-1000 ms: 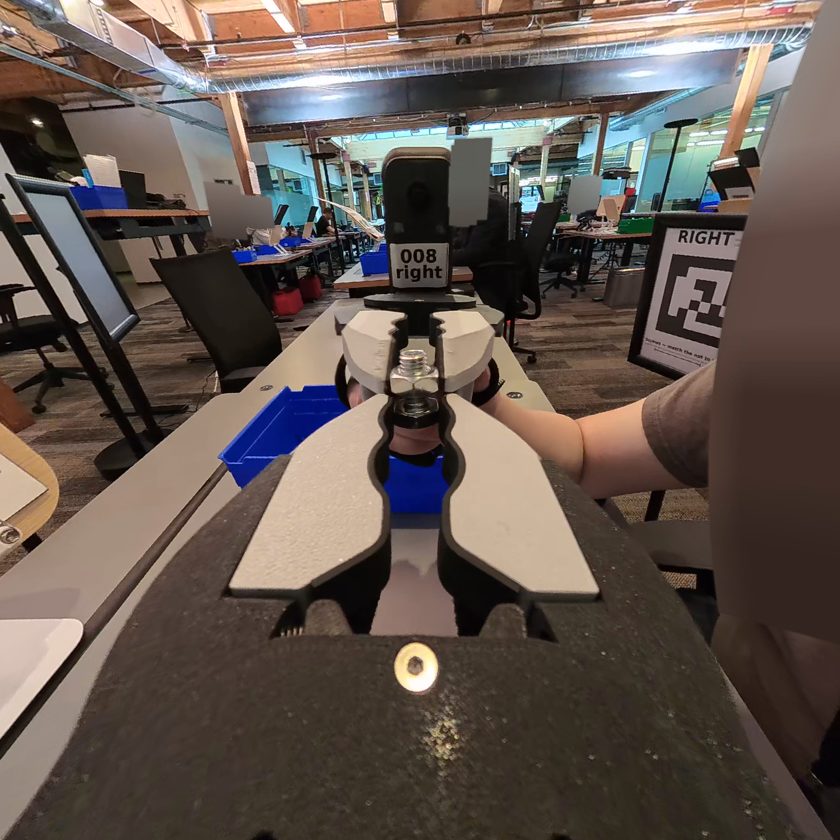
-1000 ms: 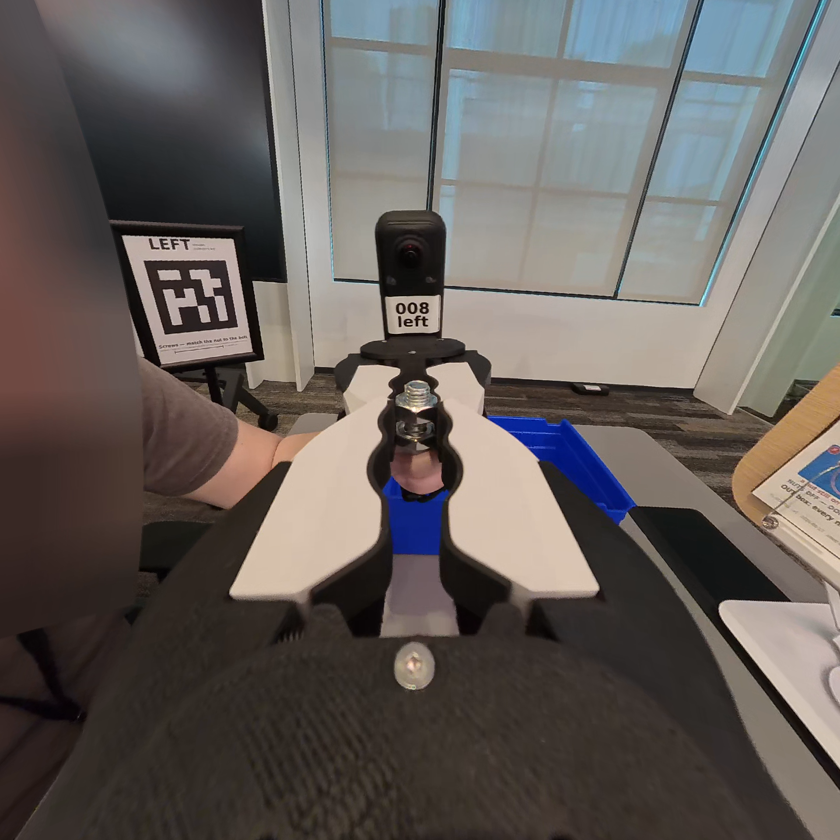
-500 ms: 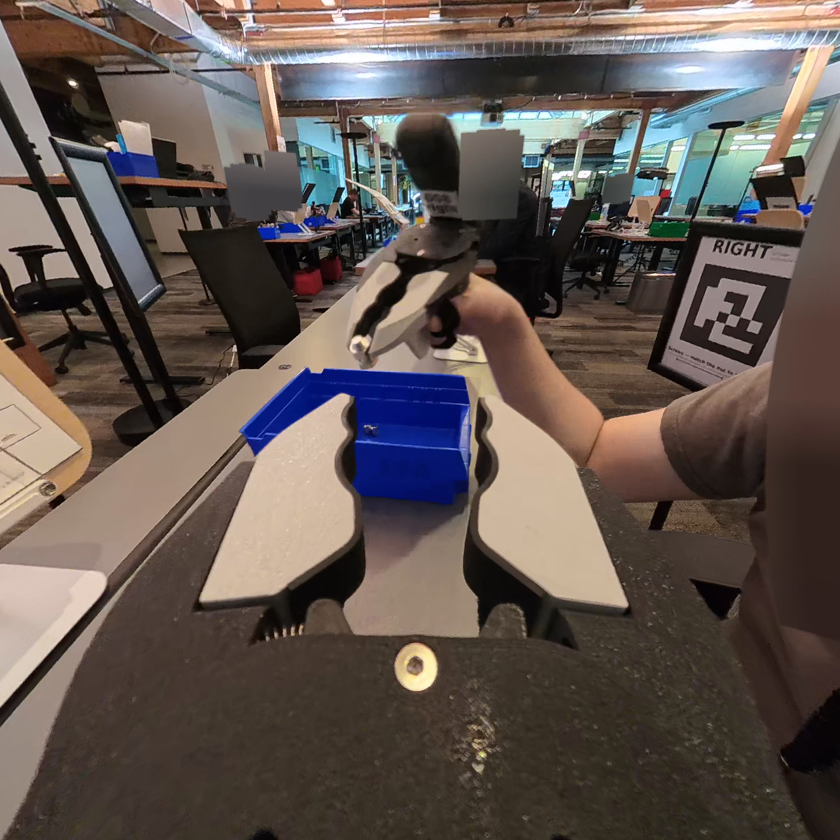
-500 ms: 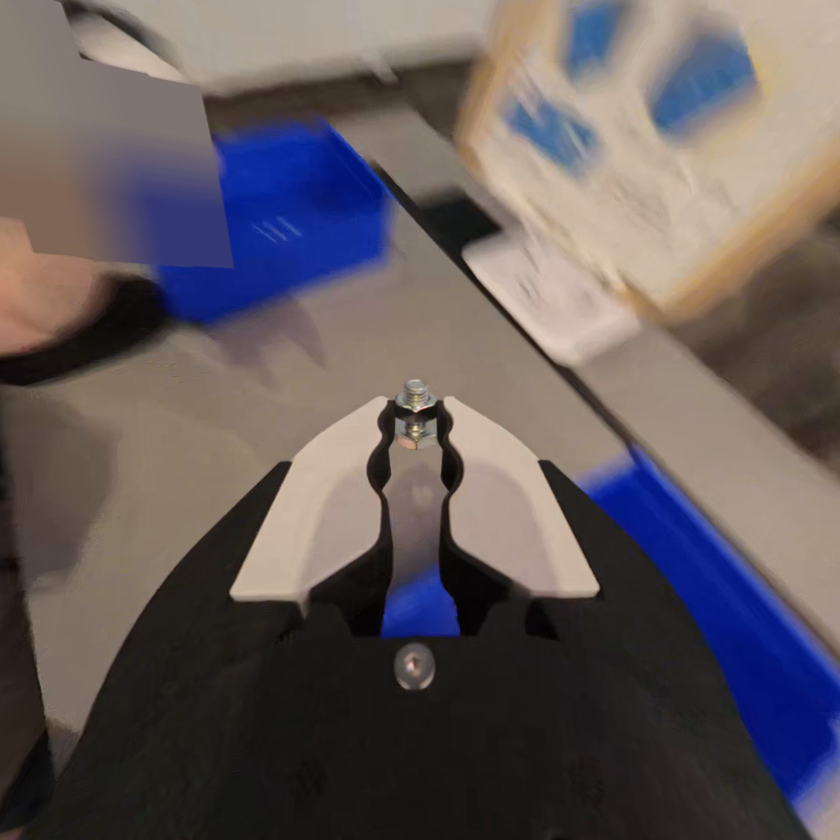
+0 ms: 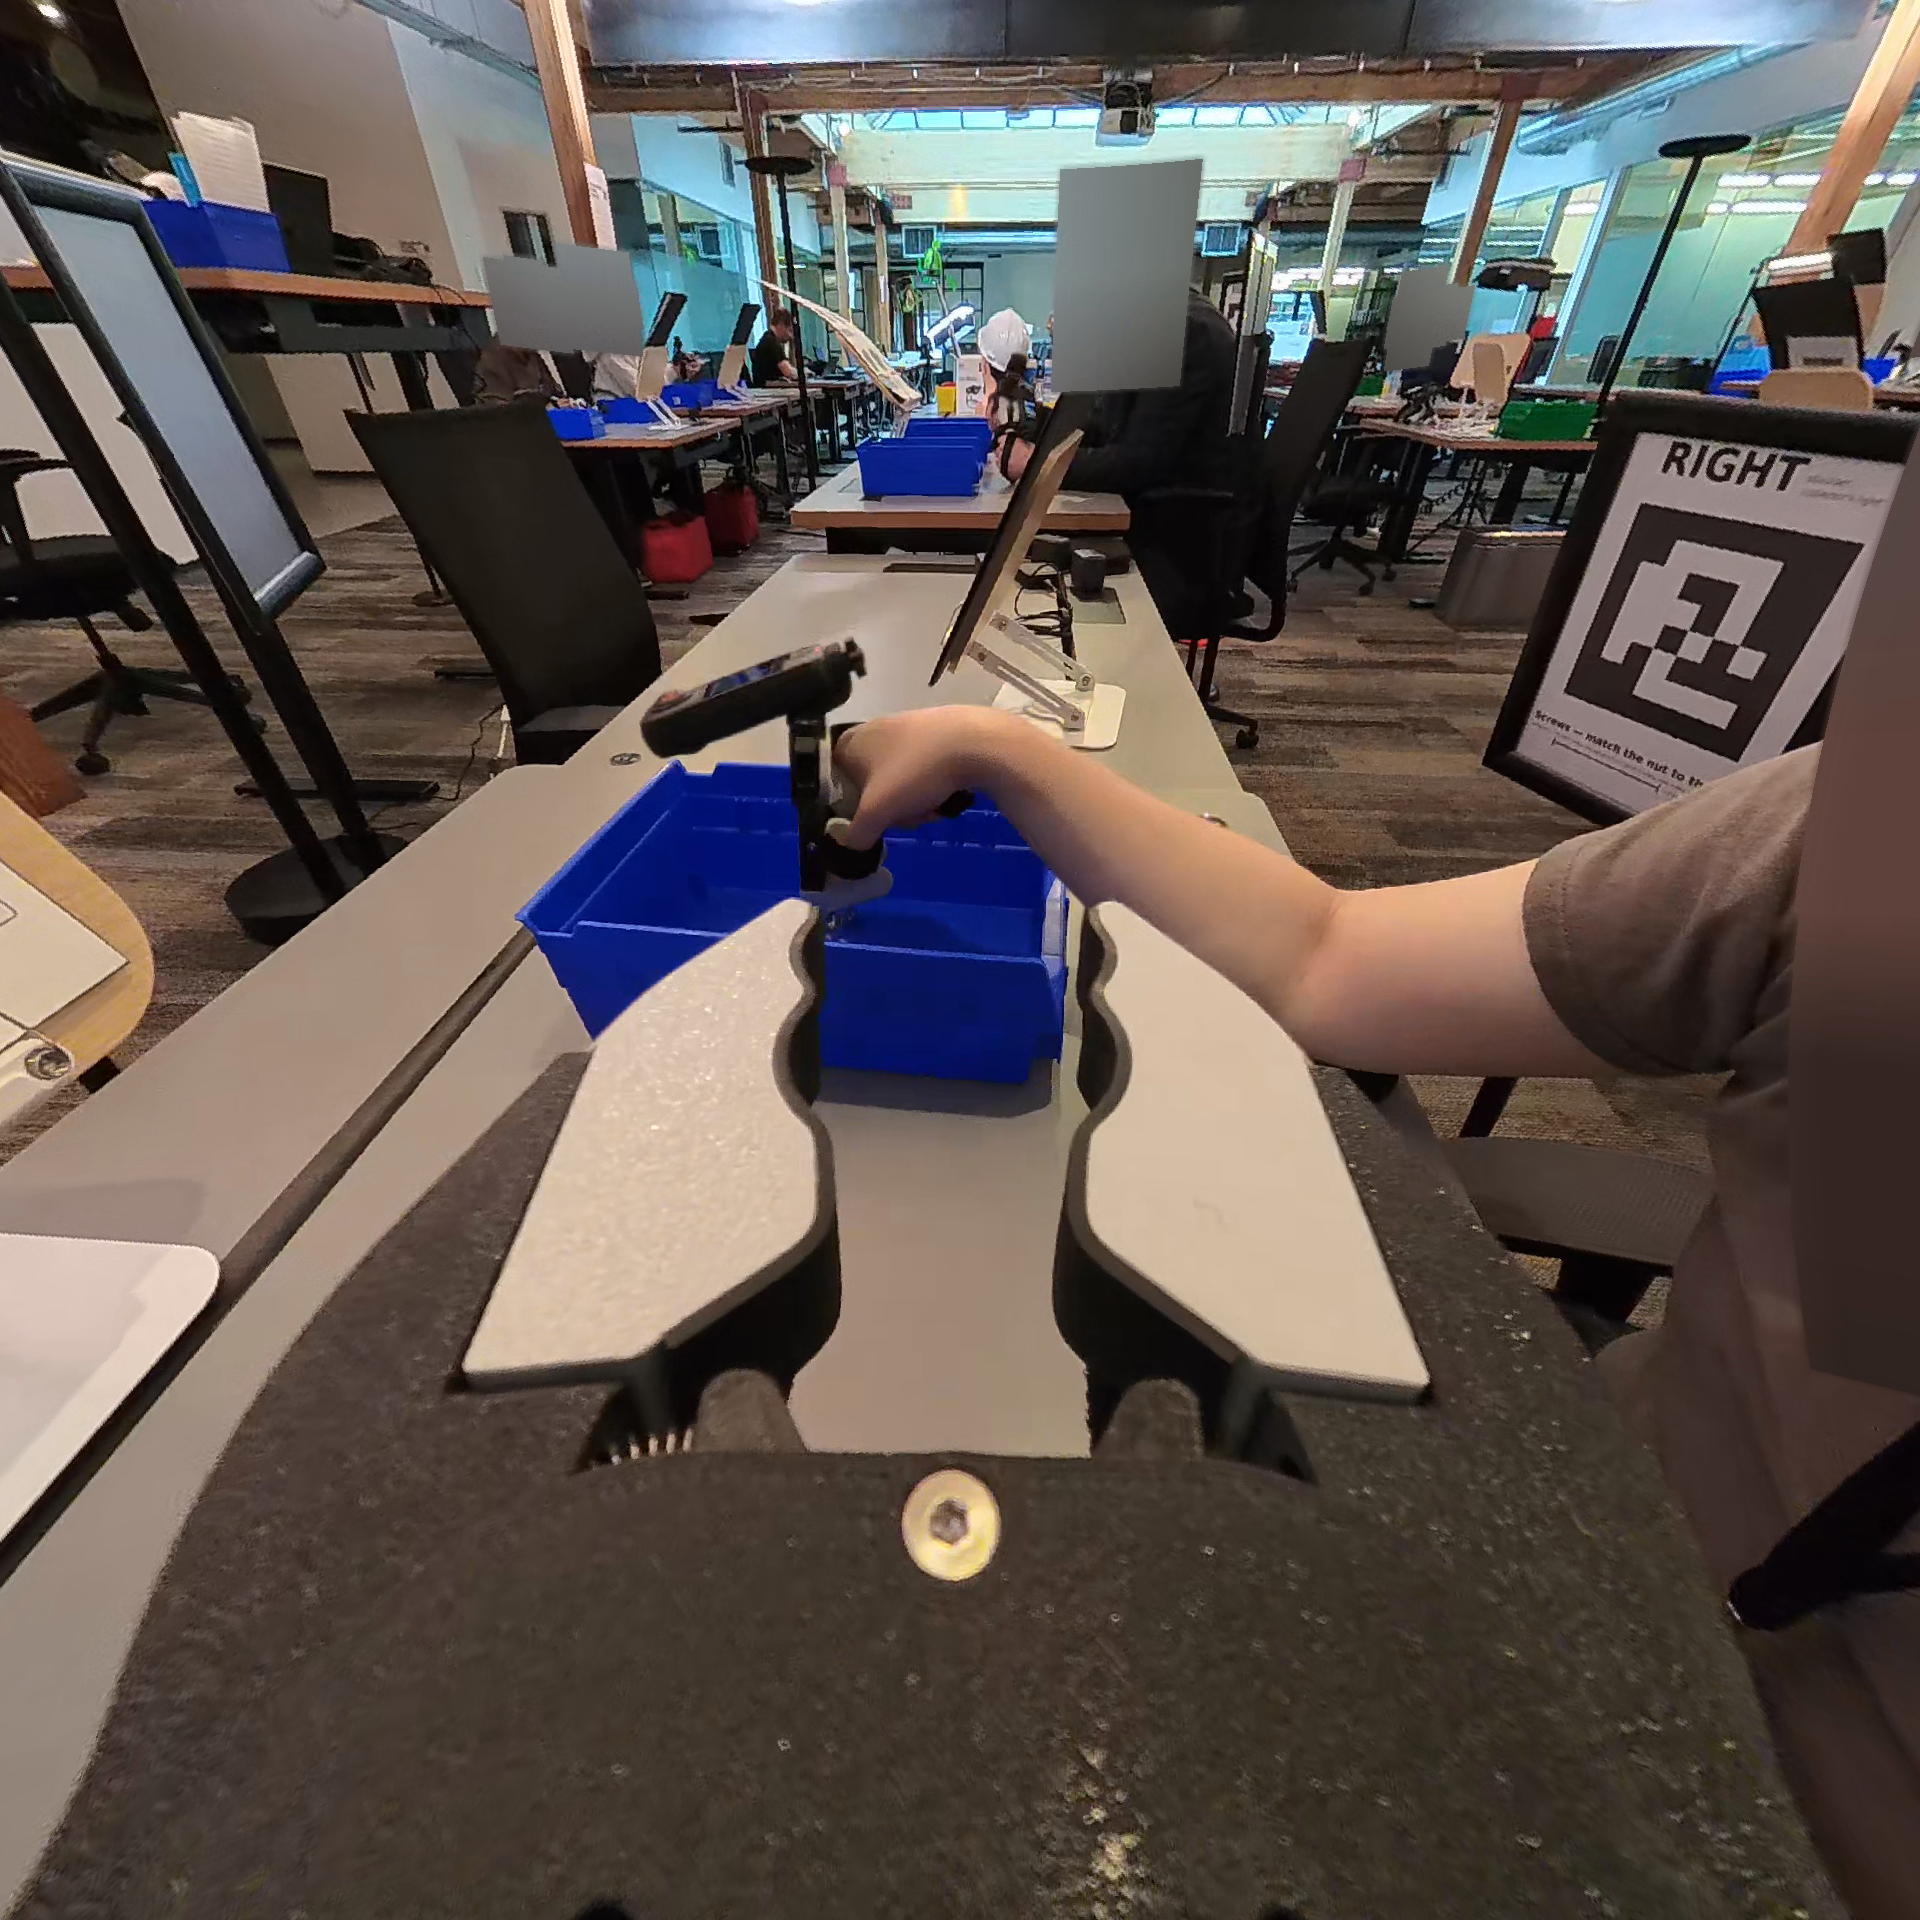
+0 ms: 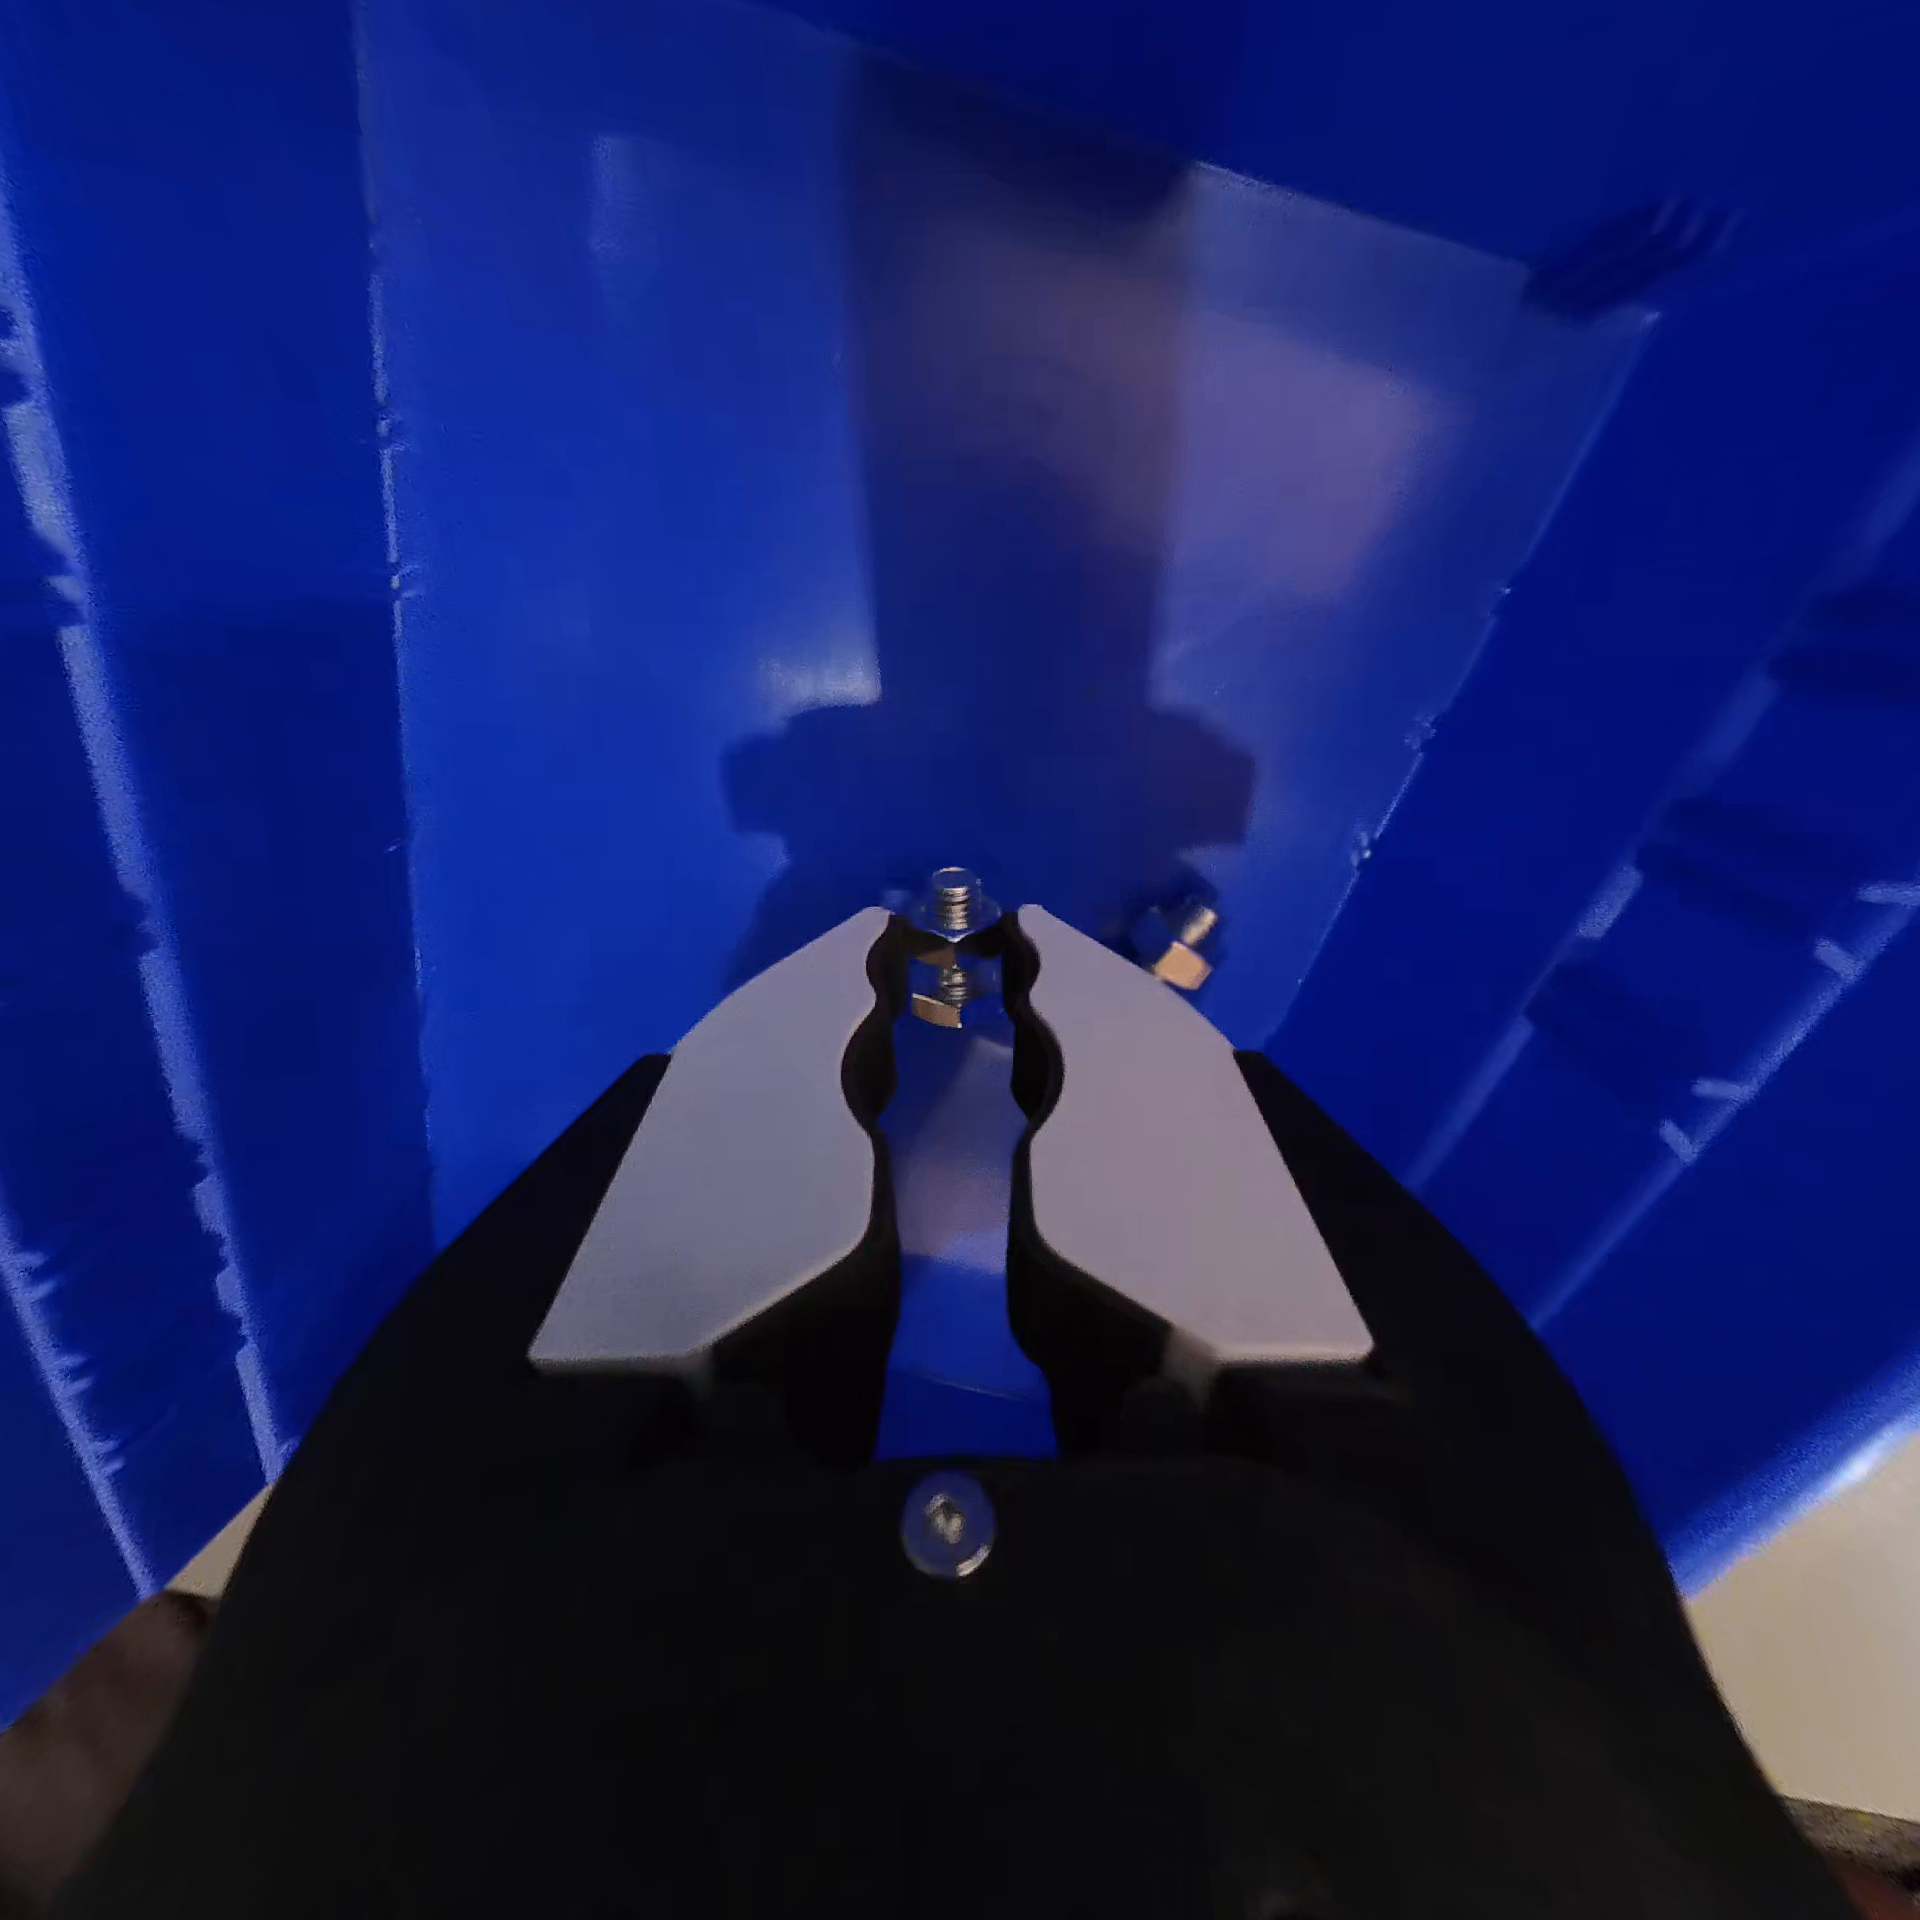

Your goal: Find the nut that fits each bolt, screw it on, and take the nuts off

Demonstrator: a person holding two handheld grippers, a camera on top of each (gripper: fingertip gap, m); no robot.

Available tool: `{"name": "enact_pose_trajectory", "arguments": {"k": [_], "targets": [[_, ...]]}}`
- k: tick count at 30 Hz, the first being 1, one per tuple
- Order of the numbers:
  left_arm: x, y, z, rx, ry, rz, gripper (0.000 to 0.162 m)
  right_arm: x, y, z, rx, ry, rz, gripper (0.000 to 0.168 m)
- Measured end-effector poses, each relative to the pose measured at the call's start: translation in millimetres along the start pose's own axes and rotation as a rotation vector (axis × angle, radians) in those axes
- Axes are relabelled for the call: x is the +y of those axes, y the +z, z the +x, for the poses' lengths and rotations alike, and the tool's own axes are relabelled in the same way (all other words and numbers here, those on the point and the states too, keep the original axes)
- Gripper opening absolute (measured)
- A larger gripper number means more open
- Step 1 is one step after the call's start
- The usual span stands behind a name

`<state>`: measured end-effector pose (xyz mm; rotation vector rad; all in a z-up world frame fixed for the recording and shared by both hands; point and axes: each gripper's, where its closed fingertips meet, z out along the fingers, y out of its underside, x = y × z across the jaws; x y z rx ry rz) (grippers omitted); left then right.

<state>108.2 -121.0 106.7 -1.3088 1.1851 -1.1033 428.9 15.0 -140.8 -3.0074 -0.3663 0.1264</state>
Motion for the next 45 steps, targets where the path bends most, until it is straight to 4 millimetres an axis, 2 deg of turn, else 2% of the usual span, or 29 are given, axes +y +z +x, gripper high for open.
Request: {"name": "enact_pose_trajectory", "arguments": {"k": [5,9,12,14,17,19,22,25,26,28,30,33,36,38,40,42,45], "targets": [[1,2,1,0.004,0.002,-0.002,0.044,-3,11,7,0.032,0.009,-0.024,0.018],[2,3,1,0.006,0.004,-0.004,0.044,-7,10,13,0.072,0.011,-0.012,0.019],[3,1,1,0.004,0.006,-0.022,0.044,-10,5,13,0.068,0.021,0.018,0.032],[1,-4,-2,-0.014,0.015,-0.033,0.044,-16,-9,13,0.083,0.020,0.077,0.036],[-4,-23,-11,-0.078,0.041,-0.078,0.044,-26,-45,6,0.111,-0.004,0.205,0.036],[-3,-47,-27,-0.180,0.064,-0.151,0.041,-35,-75,-4,0.126,-0.030,0.327,0.035],[7,-103,-68,-0.477,0.079,-0.302,0.038,-46,-118,-31,0.123,-0.105,0.502,0.035],[31,-159,-91,-0.672,-0.008,-0.465,0.029,-54,-147,-62,0.103,-0.187,0.628,0.034],[42,-175,-94,-0.709,-0.079,-0.516,0.021,-55,-152,-73,0.091,-0.214,0.653,0.034],[68,-203,-103,-0.793,-0.236,-0.602,0.019,-57,-157,-89,0.080,-0.261,0.674,0.034],[86,-221,-115,-0.859,-0.327,-0.627,0.020,-57,-156,-99,0.083,-0.298,0.669,0.034],[118,-231,-130,-0.876,-0.472,-0.667,0.020,-59,-150,-108,0.082,-0.331,0.652,0.034],[165,-240,-149,-0.911,-0.596,-0.783,0.020,-59,-144,-110,0.088,-0.344,0.630,0.034],[197,-246,-160,-0.933,-0.686,-0.862,0.013,-60,-142,-111,0.091,-0.353,0.622,0.034],[226,-258,-169,-0.983,-0.762,-0.964,0.013,-60,-141,-113,0.089,-0.365,0.616,0.034],[245,-256,-172,-0.958,-0.835,-0.983,0.018,-60,-141,-116,0.088,-0.375,0.618,0.034],[256,-251,-177,-0.929,-0.908,-0.937,0.020,-61,-140,-121,0.081,-0.391,0.617,0.034]]}}
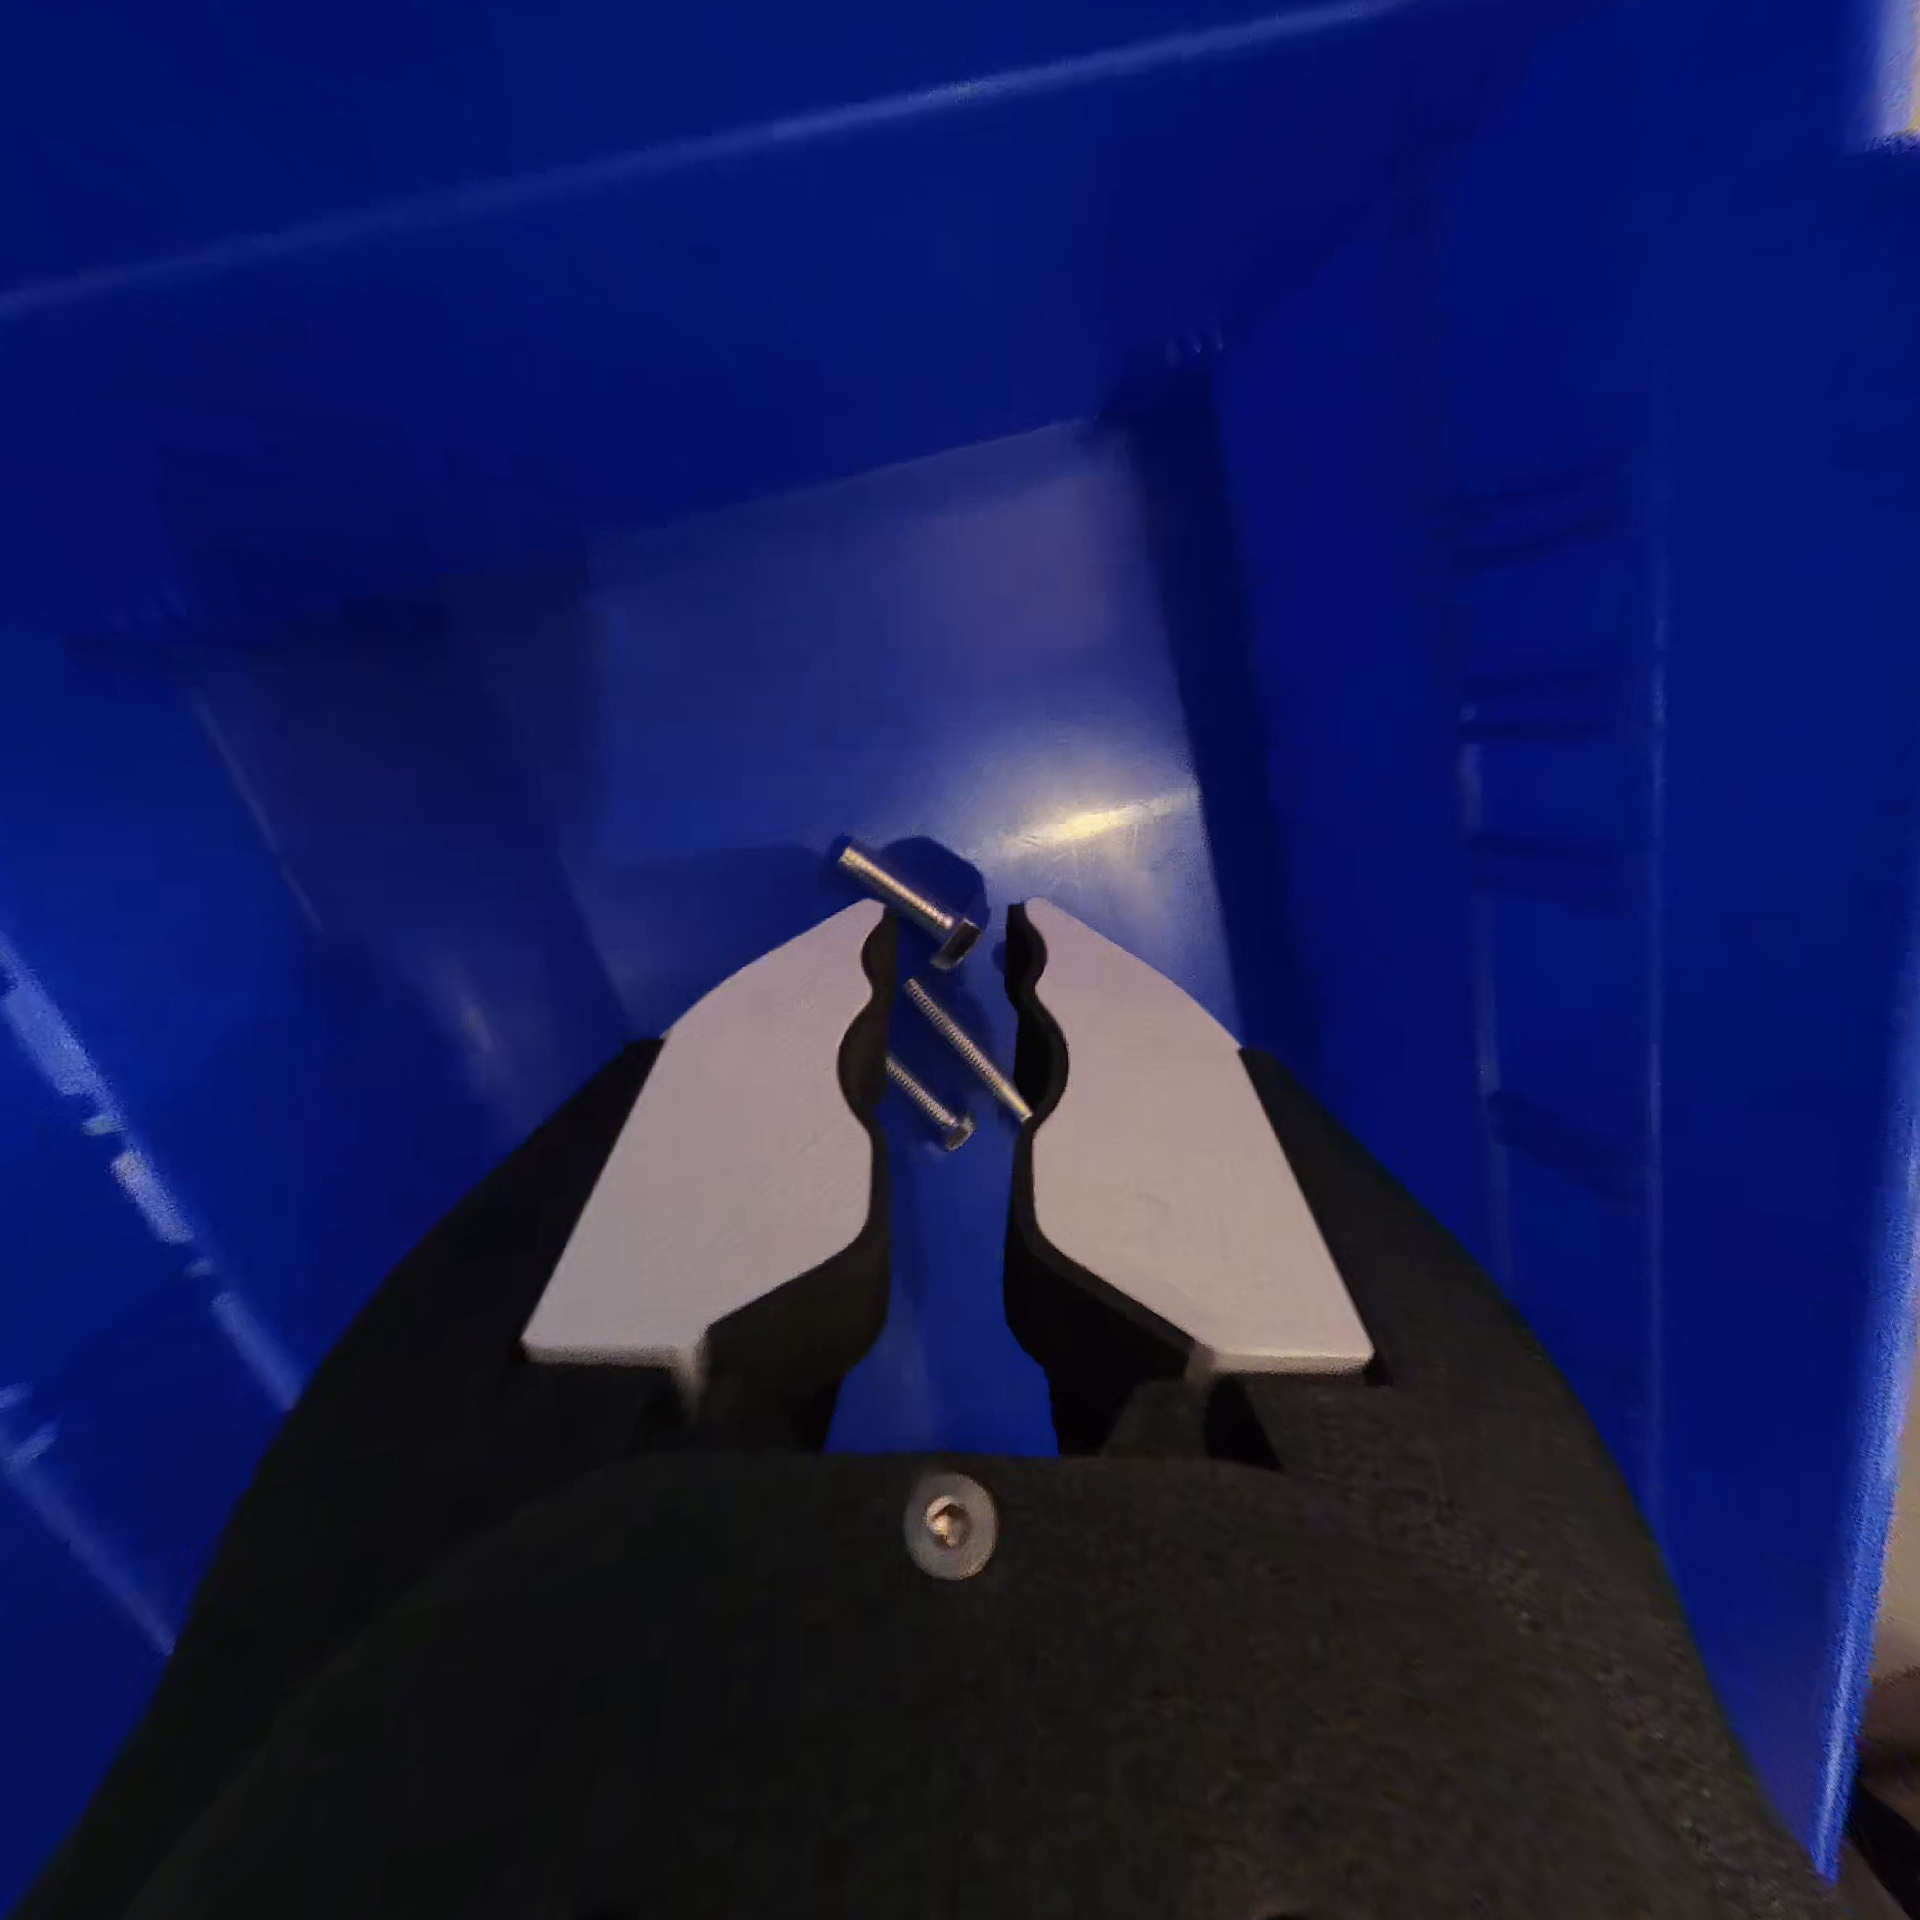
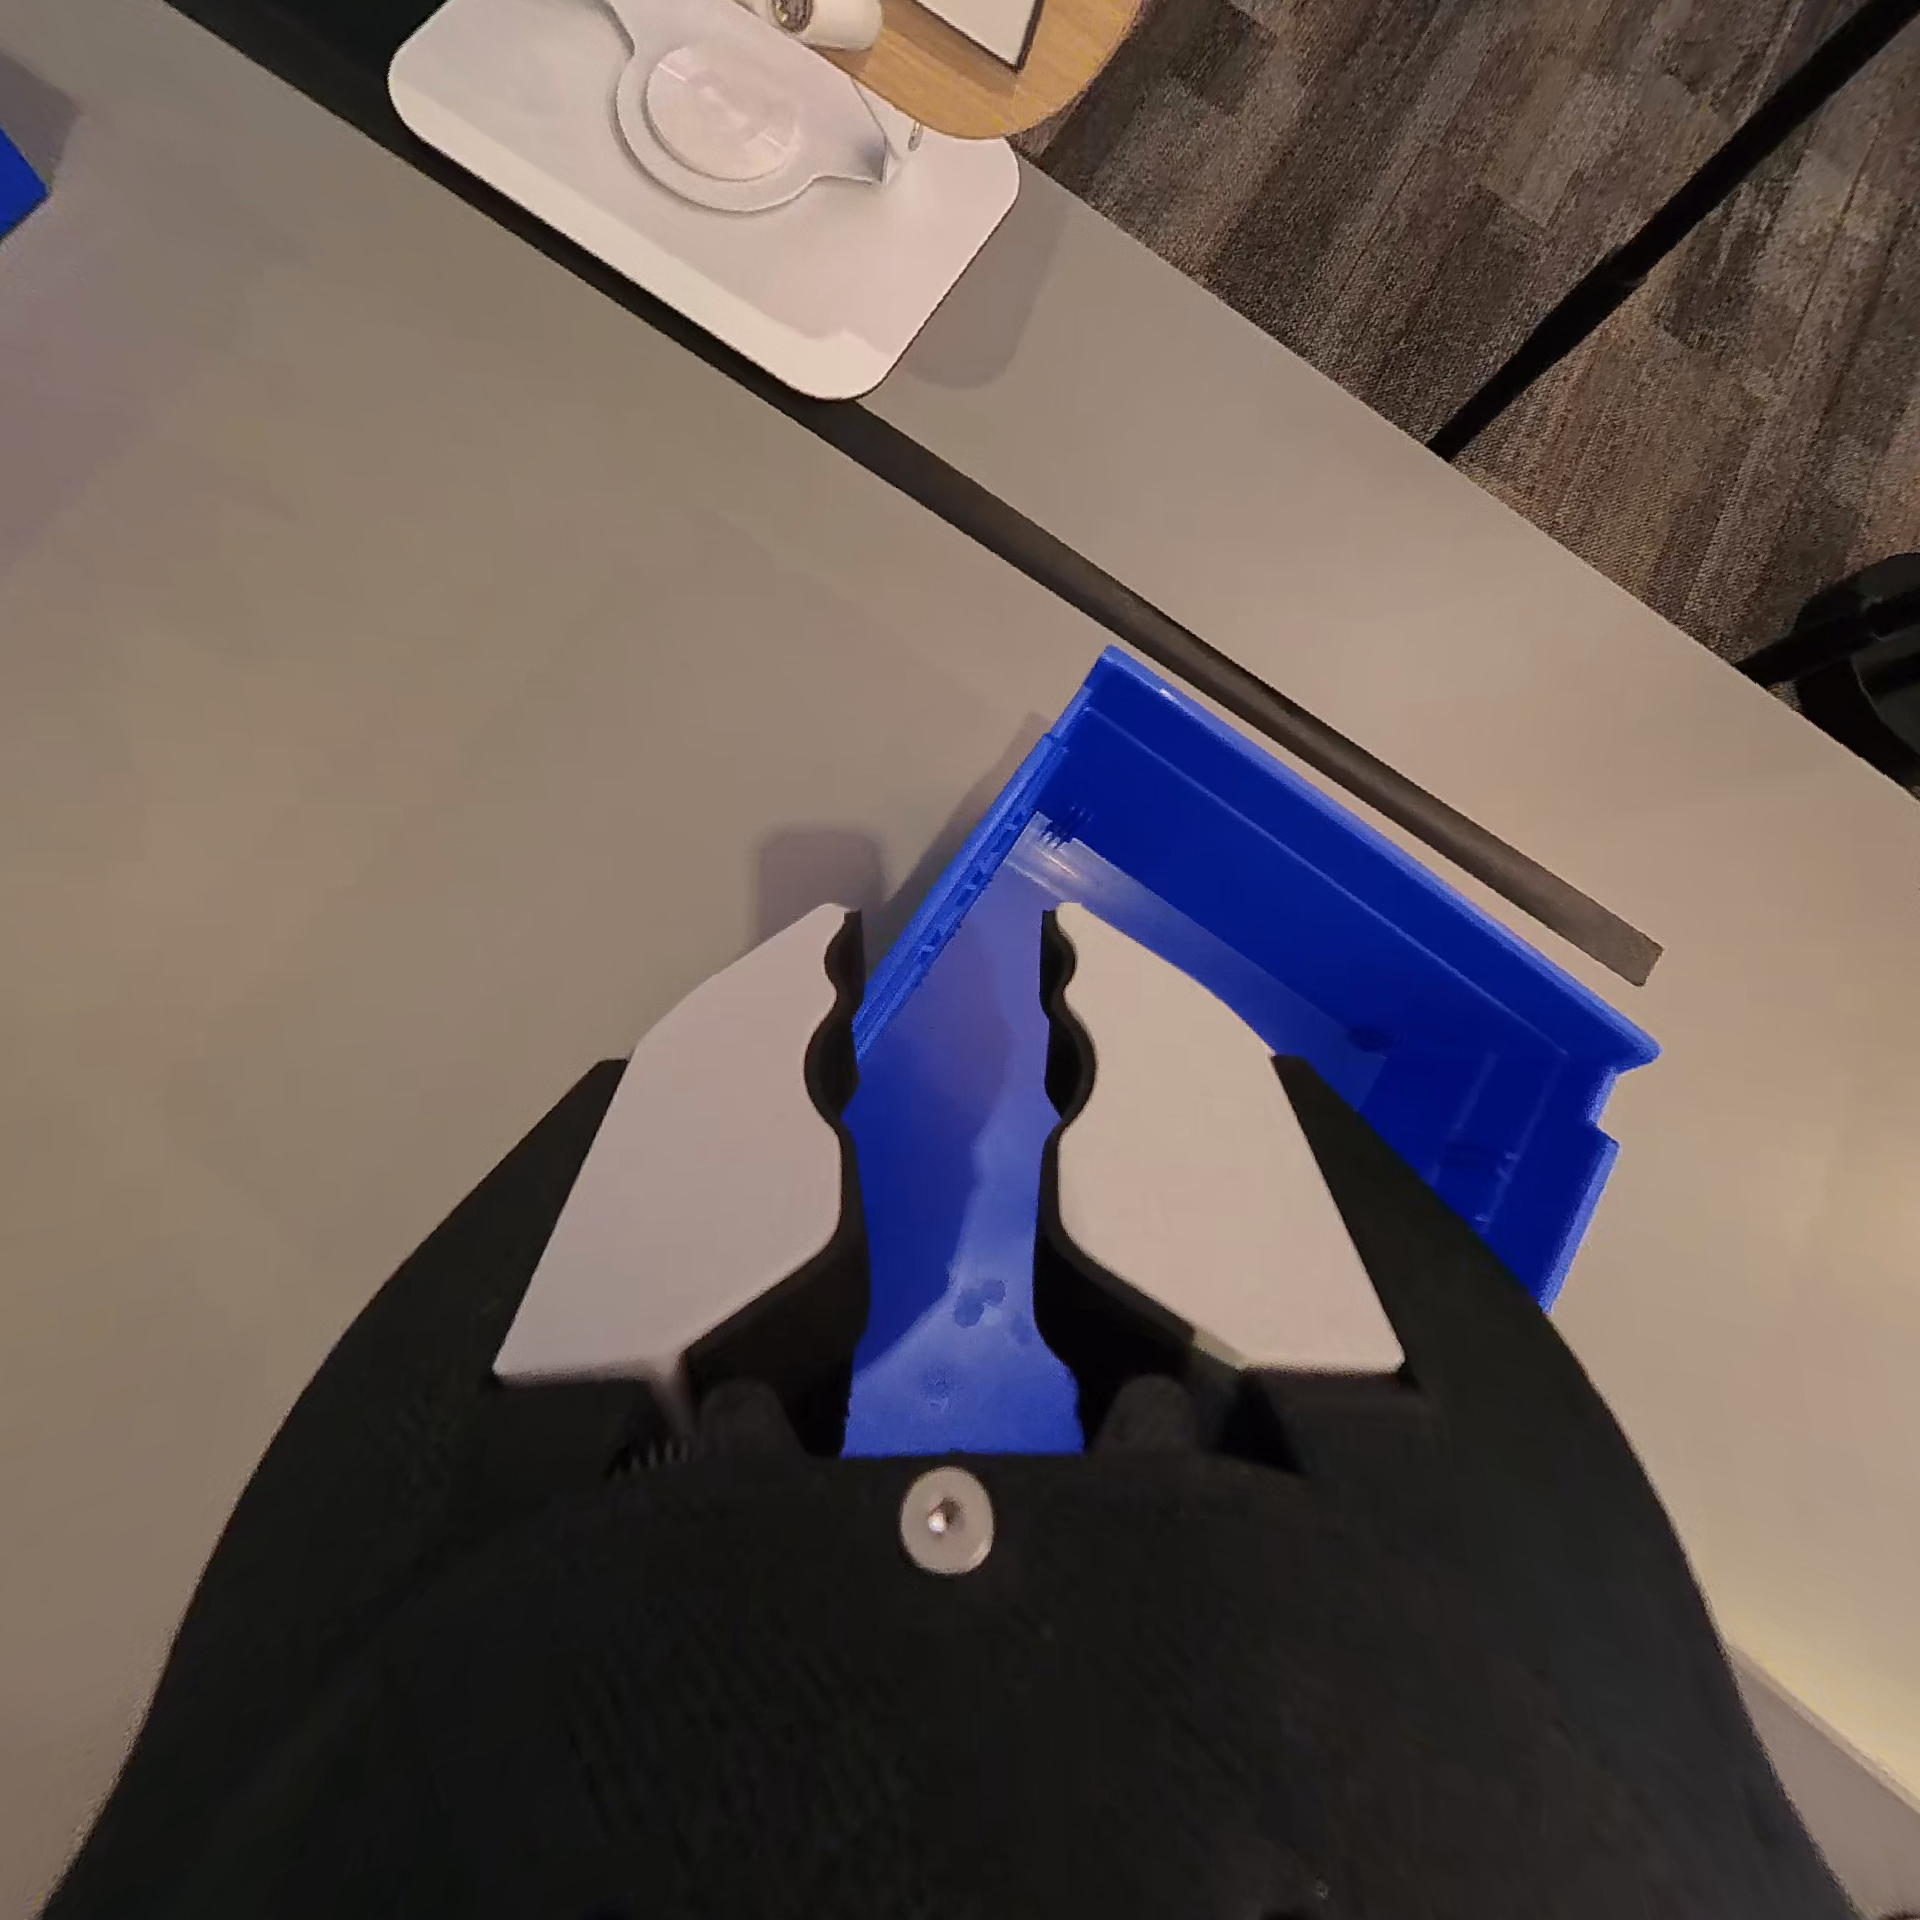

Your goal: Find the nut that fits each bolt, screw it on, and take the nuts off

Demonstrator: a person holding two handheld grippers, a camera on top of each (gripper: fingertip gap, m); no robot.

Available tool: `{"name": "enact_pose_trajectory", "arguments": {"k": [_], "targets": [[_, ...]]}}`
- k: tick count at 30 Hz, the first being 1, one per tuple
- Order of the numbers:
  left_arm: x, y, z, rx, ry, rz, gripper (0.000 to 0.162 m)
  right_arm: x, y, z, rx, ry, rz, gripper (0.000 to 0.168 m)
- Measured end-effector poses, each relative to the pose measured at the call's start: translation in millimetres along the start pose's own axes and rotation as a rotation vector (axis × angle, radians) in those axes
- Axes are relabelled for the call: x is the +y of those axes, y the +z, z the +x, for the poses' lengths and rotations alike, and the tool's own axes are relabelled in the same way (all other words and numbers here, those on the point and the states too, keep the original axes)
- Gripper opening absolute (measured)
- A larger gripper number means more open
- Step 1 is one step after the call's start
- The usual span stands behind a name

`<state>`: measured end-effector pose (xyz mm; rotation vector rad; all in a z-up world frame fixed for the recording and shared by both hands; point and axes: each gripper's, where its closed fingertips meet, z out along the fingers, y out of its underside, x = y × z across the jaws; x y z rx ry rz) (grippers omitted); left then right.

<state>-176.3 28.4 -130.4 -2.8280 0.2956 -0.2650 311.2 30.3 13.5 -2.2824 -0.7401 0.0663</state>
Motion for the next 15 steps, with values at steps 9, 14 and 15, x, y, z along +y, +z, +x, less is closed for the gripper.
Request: {"name": "enact_pose_trajectory", "arguments": {"k": [9,14,15], "targets": [[-2,11,-12,-0.087,-0.022,-0.028,0.023,2,6,-9,-0.001,-0.055,-0.042,0.034],[5,14,-18,-0.153,-0.003,-0.094,0.015,5,7,-9,0.004,-0.072,-0.057,0.034],[5,15,-18,-0.160,0.012,-0.099,0.014,5,7,-10,0.004,-0.074,-0.059,0.034]]}}
